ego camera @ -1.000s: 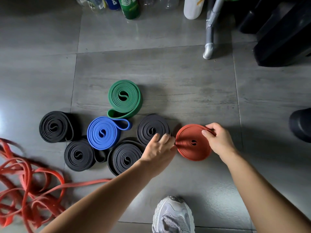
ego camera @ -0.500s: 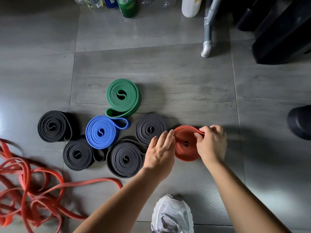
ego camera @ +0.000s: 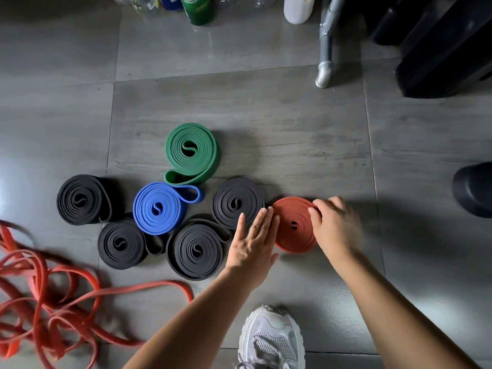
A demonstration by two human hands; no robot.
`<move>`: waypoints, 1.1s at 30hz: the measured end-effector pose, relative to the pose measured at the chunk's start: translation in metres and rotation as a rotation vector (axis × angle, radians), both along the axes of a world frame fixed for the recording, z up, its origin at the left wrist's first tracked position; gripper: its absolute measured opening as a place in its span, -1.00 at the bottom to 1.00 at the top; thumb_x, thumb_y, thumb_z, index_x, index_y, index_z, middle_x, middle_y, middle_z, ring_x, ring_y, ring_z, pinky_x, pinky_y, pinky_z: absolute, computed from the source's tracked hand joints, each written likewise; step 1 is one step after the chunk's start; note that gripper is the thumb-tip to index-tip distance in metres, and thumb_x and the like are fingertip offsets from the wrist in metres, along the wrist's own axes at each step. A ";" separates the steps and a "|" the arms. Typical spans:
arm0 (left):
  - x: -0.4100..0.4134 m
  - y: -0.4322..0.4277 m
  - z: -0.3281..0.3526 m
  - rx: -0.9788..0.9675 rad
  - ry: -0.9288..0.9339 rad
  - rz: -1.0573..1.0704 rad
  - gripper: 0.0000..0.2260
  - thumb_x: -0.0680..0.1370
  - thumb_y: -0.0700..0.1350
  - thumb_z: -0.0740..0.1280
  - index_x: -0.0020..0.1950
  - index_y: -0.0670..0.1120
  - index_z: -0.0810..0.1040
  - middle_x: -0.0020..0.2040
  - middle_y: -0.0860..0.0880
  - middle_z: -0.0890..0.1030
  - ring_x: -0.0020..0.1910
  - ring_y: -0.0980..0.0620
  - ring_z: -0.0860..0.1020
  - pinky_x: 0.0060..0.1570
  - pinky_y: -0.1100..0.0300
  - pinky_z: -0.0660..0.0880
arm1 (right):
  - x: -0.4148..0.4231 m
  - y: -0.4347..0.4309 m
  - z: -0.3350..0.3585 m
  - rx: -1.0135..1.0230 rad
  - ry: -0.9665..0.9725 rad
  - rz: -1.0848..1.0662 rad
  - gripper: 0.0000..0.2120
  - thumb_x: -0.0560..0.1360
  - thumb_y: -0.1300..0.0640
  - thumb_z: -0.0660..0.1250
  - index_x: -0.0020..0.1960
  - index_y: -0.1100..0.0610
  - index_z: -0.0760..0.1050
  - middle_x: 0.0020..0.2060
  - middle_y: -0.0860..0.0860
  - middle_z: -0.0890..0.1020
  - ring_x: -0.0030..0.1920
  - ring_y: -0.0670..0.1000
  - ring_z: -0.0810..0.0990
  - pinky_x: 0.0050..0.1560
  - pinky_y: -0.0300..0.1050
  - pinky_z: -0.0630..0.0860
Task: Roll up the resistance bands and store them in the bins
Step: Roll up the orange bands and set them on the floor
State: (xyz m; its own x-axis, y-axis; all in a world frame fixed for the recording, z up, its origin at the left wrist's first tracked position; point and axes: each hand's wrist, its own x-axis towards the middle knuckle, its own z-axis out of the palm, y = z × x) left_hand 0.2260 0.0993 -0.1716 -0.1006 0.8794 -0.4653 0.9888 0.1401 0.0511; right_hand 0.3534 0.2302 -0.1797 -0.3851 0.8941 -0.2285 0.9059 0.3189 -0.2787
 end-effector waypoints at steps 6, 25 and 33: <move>0.001 -0.001 0.006 -0.029 -0.067 0.001 -0.25 0.57 0.16 0.13 0.52 -0.19 -0.22 0.53 -0.14 -0.24 0.51 -0.08 -0.25 0.34 -0.16 -0.43 | 0.006 -0.001 0.001 -0.048 -0.029 -0.033 -0.53 0.43 0.05 0.40 0.31 0.10 0.47 0.17 0.18 0.48 0.13 0.26 0.46 0.00 0.10 0.47; -0.003 -0.022 0.016 -0.098 -0.124 -0.005 -0.39 0.56 -0.17 0.10 0.54 -0.11 -0.12 0.55 -0.13 -0.22 0.53 -0.10 -0.18 0.34 -0.16 -0.41 | -0.006 0.003 0.005 -0.034 -0.241 0.267 -0.43 0.49 -0.03 0.25 0.47 -0.07 0.20 0.40 0.08 0.32 0.24 0.17 0.42 0.20 0.01 0.33; -0.005 -0.017 0.022 -0.100 -0.130 -0.028 -0.35 0.52 -0.12 0.19 0.54 -0.11 -0.04 0.56 -0.08 -0.05 0.52 -0.09 -0.03 0.40 -0.17 -0.31 | -0.015 0.019 0.013 -0.059 -0.278 0.246 -0.60 0.51 -0.02 0.21 0.35 -0.12 0.35 0.16 0.06 0.47 0.14 0.15 0.45 0.08 -0.03 0.41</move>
